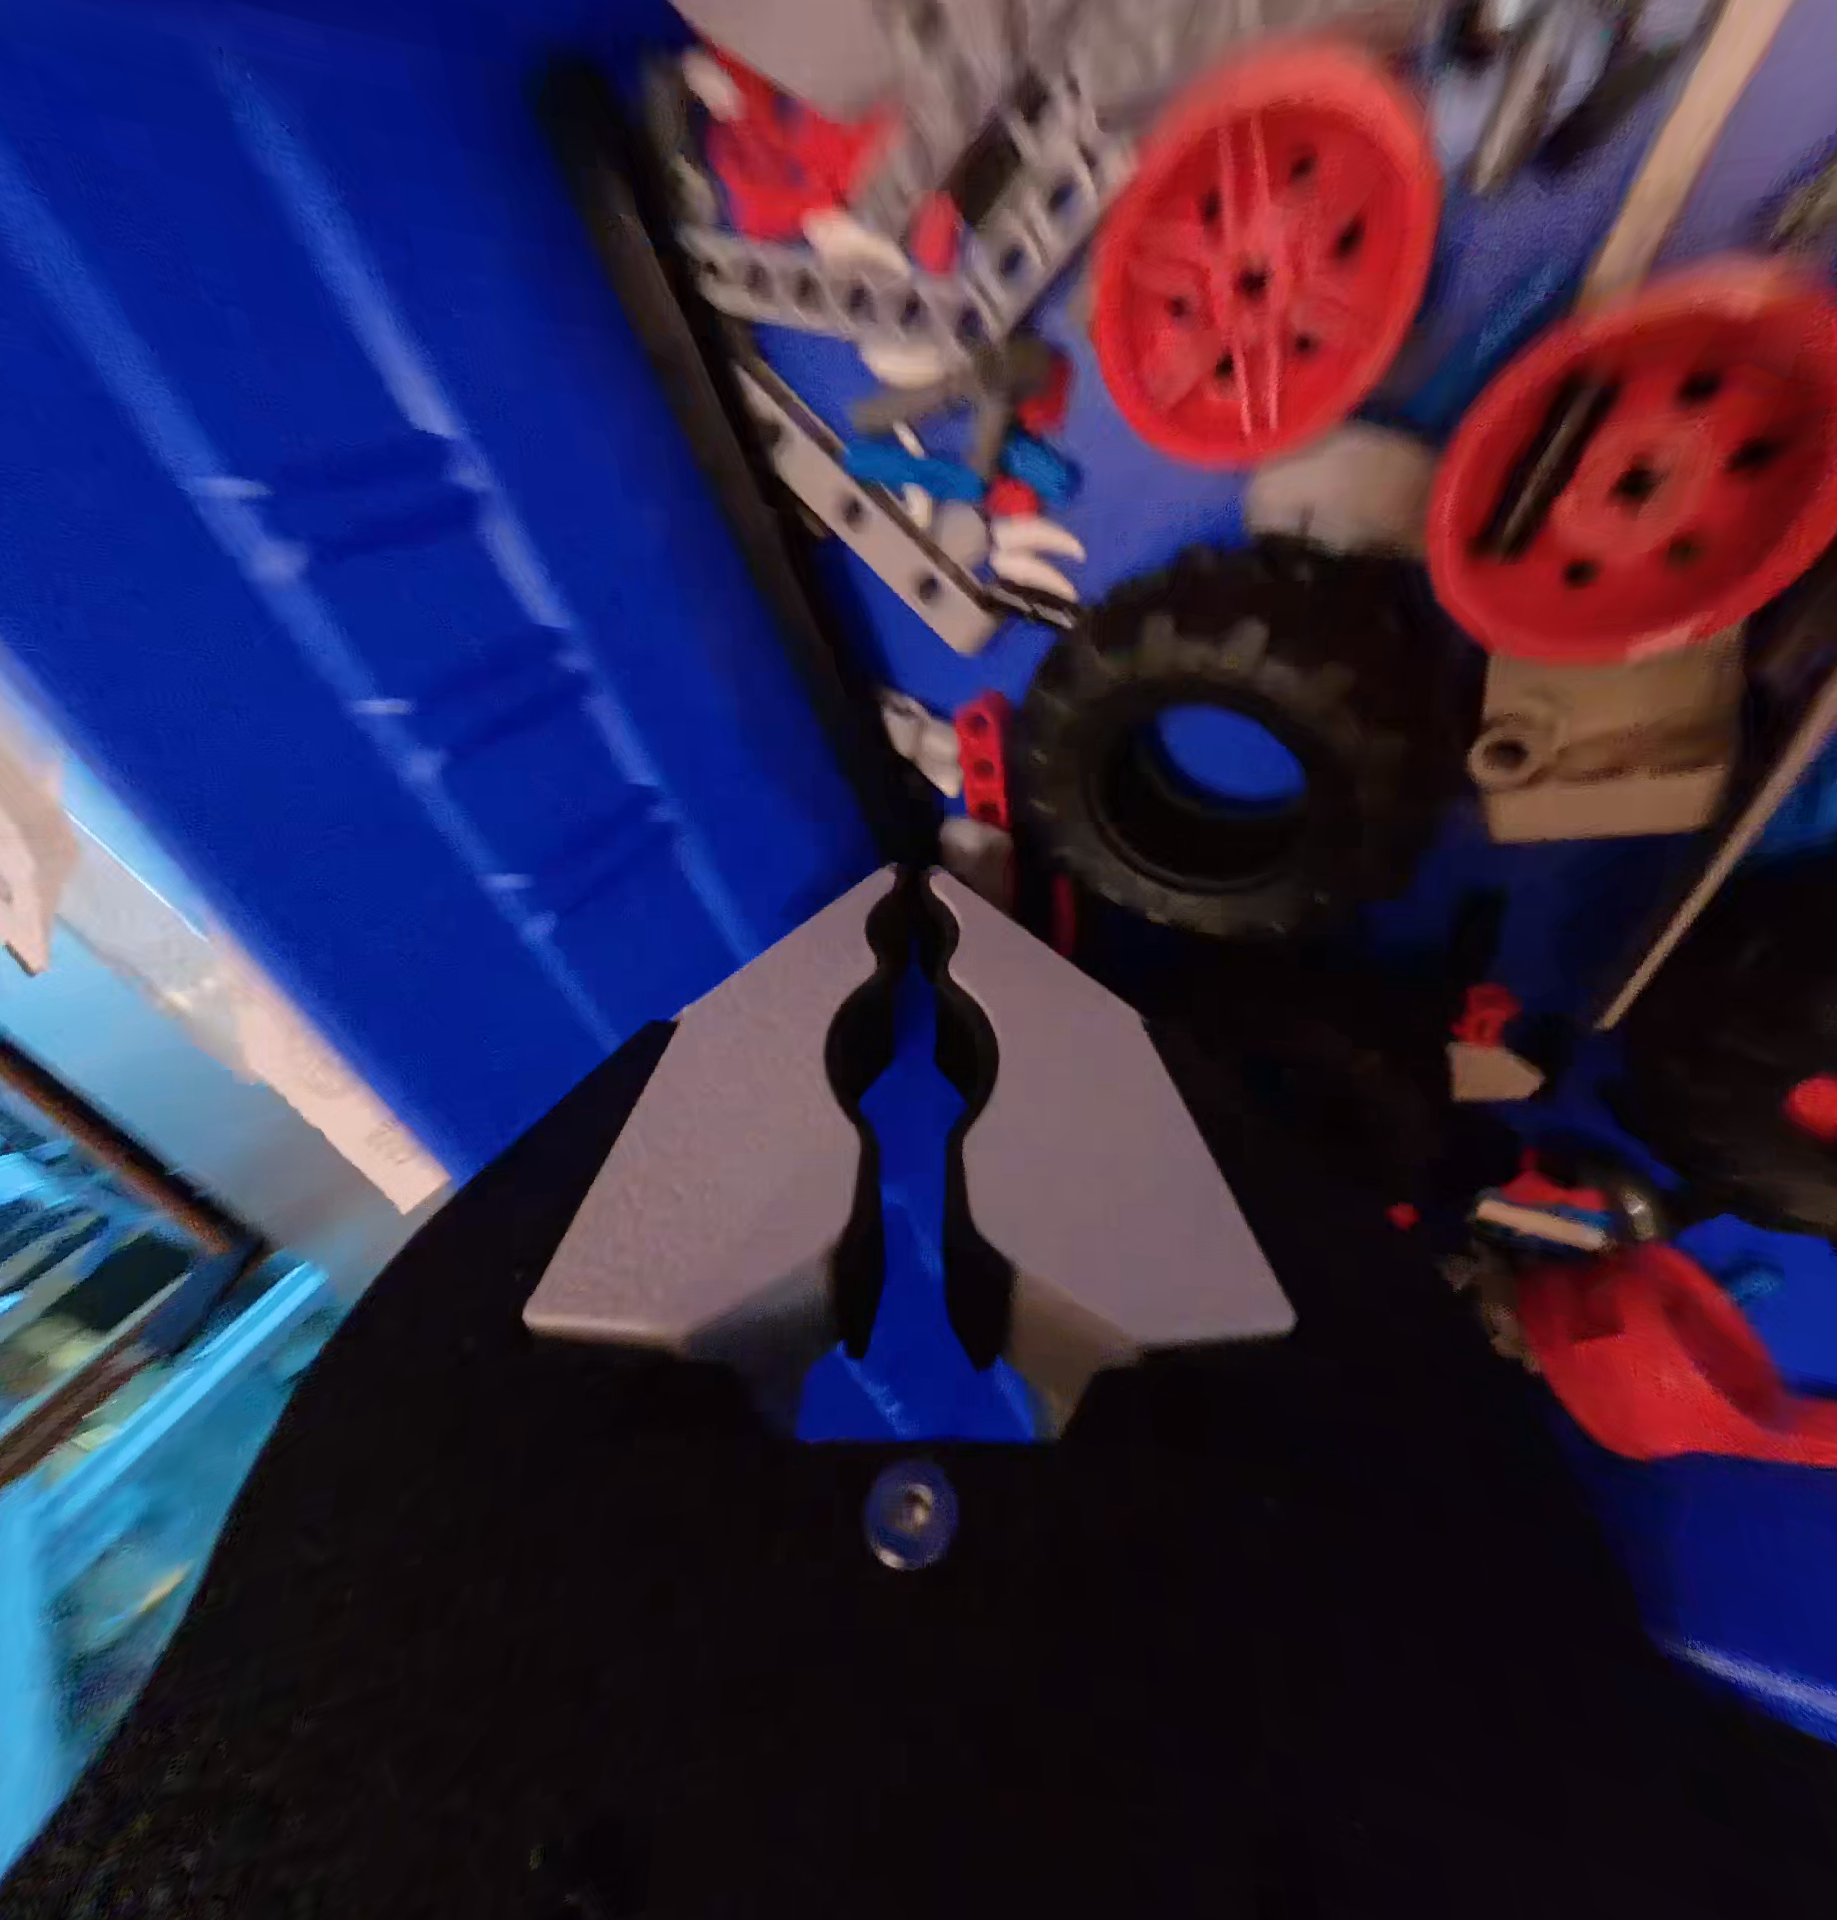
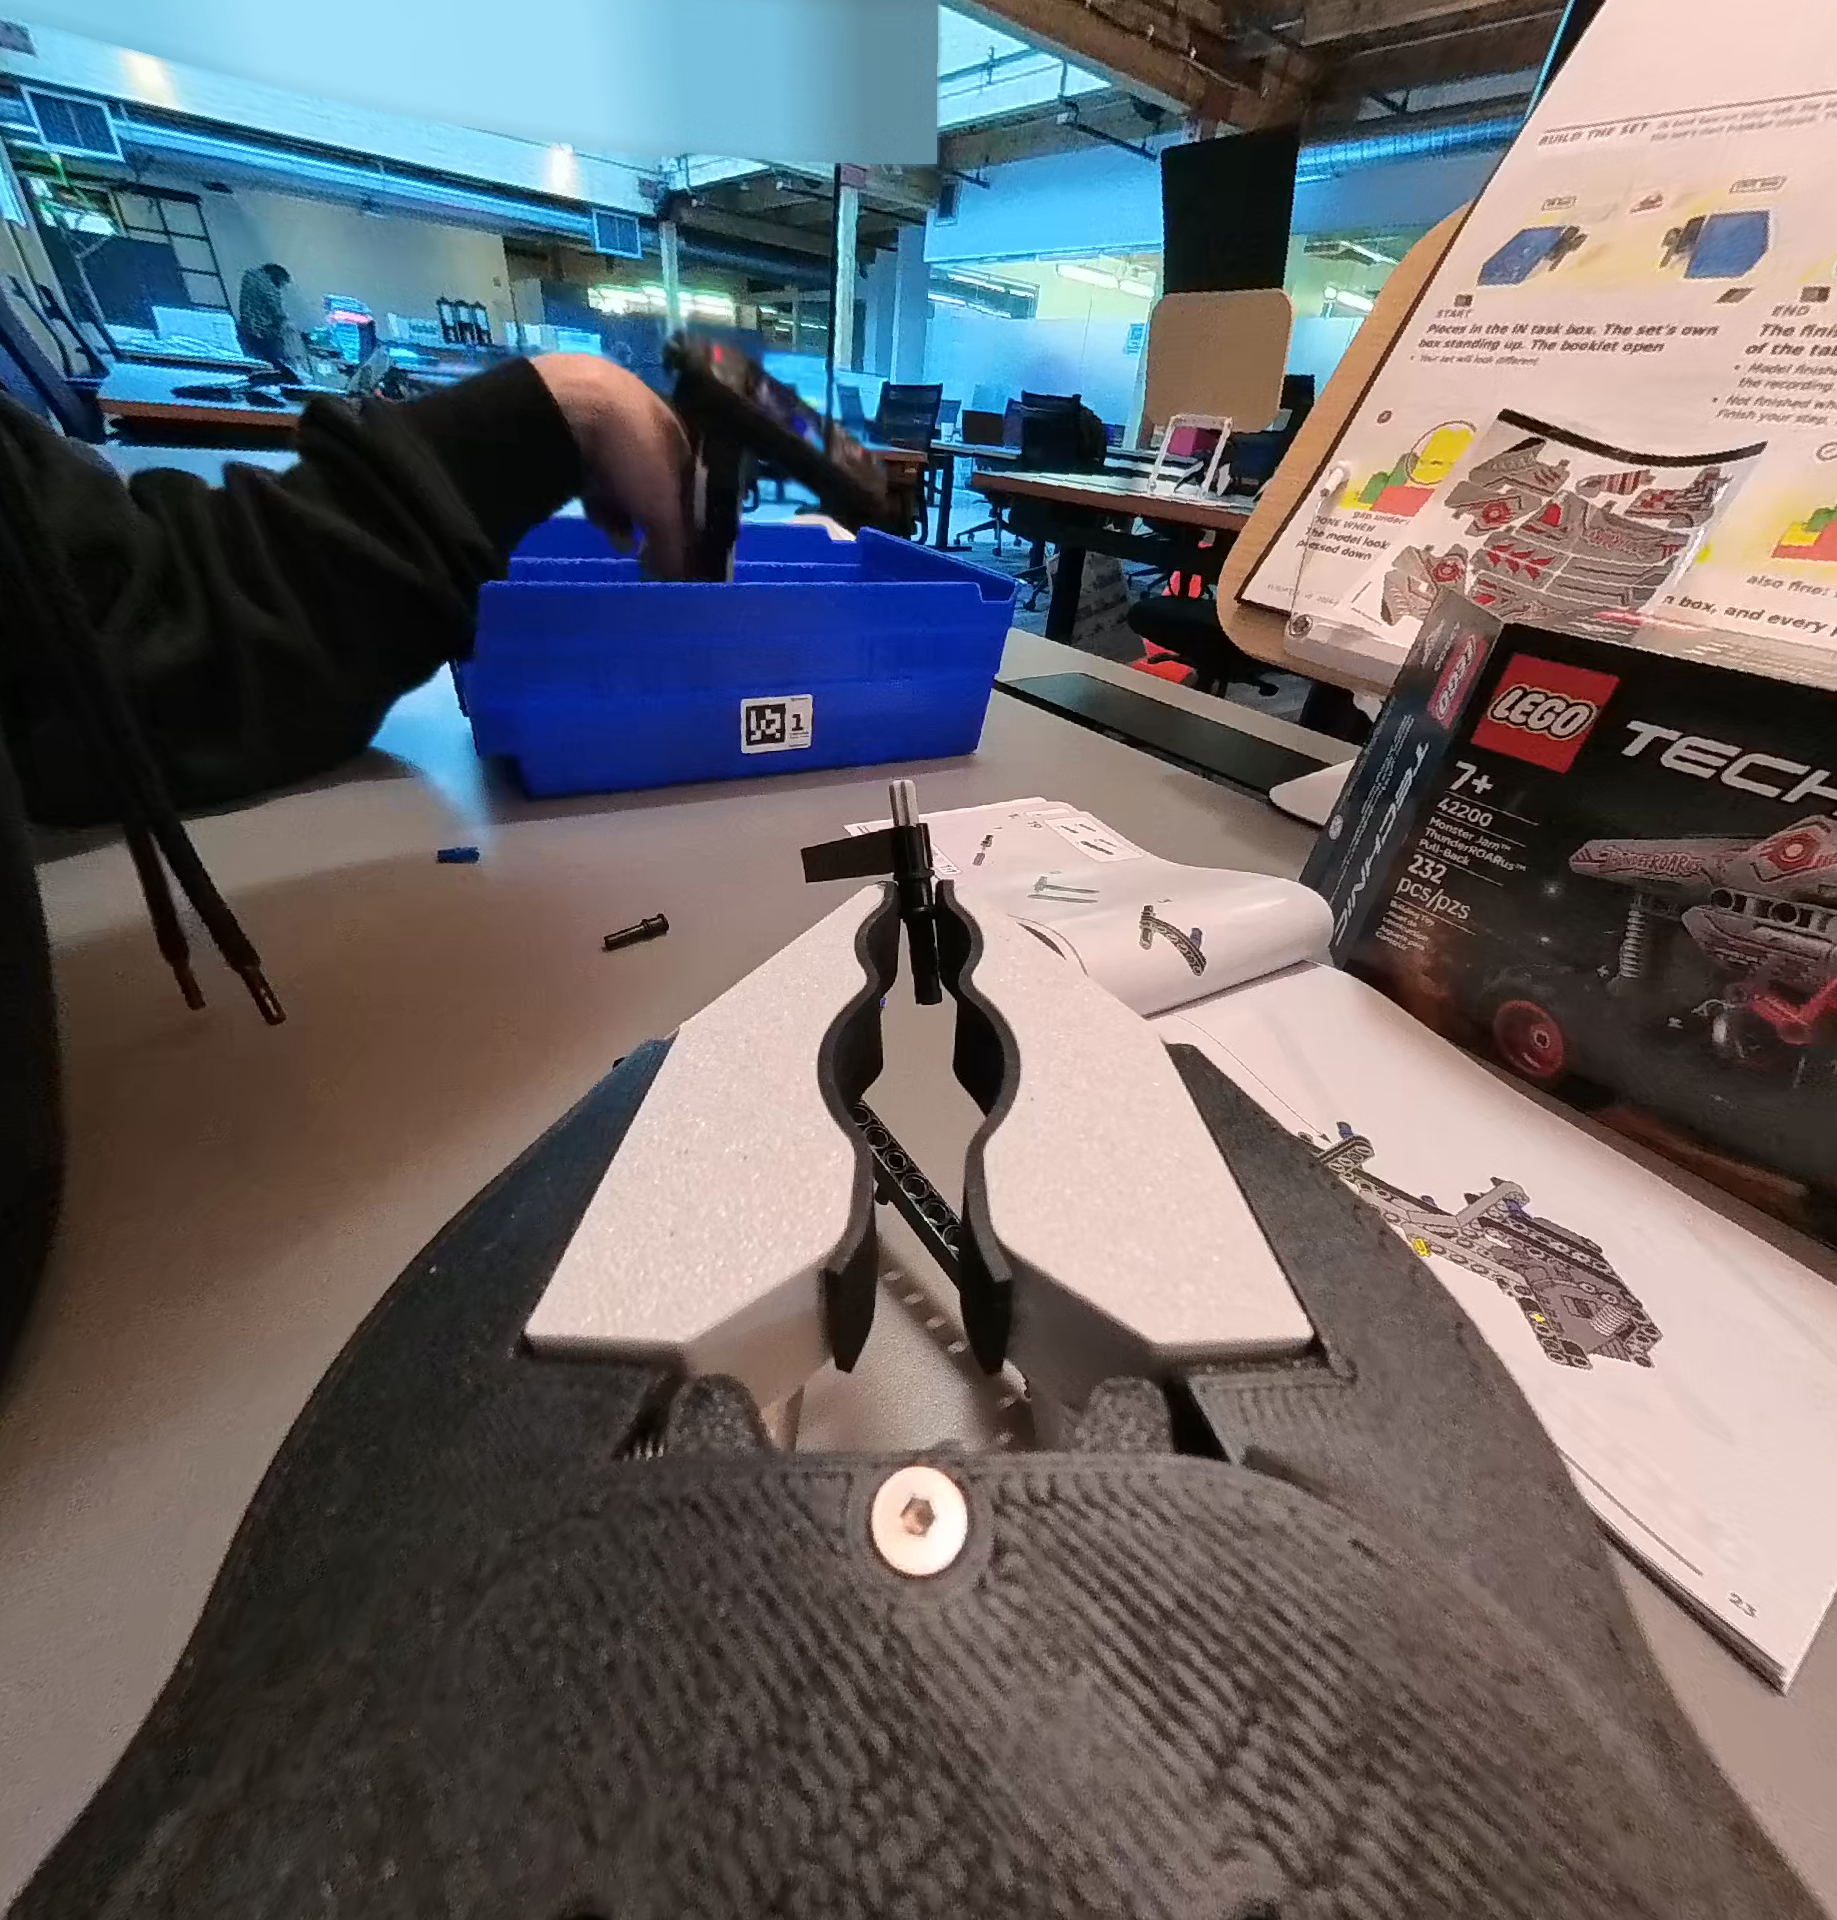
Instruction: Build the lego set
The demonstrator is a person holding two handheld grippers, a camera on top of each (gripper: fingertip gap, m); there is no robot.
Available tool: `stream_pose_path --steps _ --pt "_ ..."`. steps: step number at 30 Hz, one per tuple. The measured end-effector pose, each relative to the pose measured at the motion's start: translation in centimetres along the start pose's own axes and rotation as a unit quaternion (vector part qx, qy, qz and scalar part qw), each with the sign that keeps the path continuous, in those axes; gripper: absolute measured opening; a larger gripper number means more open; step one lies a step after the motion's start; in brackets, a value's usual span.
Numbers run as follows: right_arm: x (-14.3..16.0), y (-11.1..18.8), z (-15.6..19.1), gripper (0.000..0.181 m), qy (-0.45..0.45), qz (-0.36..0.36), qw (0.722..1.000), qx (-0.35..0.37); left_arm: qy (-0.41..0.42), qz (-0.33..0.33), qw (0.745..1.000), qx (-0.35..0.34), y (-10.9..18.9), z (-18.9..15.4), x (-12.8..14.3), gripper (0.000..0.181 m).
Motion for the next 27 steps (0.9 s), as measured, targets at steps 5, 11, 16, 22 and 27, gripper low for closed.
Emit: stream_pose_path --steps 5,11,16,22,27 --pt "0.0 0.0 0.0 0.004 -0.001 -0.001 1.000 0.000 -0.049 -0.005 0.997 0.066 -0.4 -1.2 0.1 0.000" --pt "0.0 0.0 0.1 0.004 0.001 0.000 1.000 -0.002 -0.037 -0.154 0.970 0.184 2.6 -1.0 -0.5 0.000" --pt "0.0 0.0 0.1 0.004 0.001 0.002 1.000 -0.004 0.007 -0.123 0.986 0.109 4.7 1.3 4.0 0.000" --pt "0.1 -0.1 0.1 0.004 0.002 0.005 1.000 -0.005 -0.038 -0.048 0.995 0.078 4.7 0.0 6.1 0.000" --pt "0.1 -0.2 0.2 0.004 0.008 0.008 1.000 -0.005 -0.082 0.072 0.992 0.060 1.5 -0.9 5.4 0.000"
Point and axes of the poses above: each gripper's, where its closed fingertips meet, y back along the fingers, x out of its underside, z = x × y across the jaws, the point moved 9 cm from there along y, back along the fingers, and after that the axes turned 4 degrees about y, right-handed, at the moved point
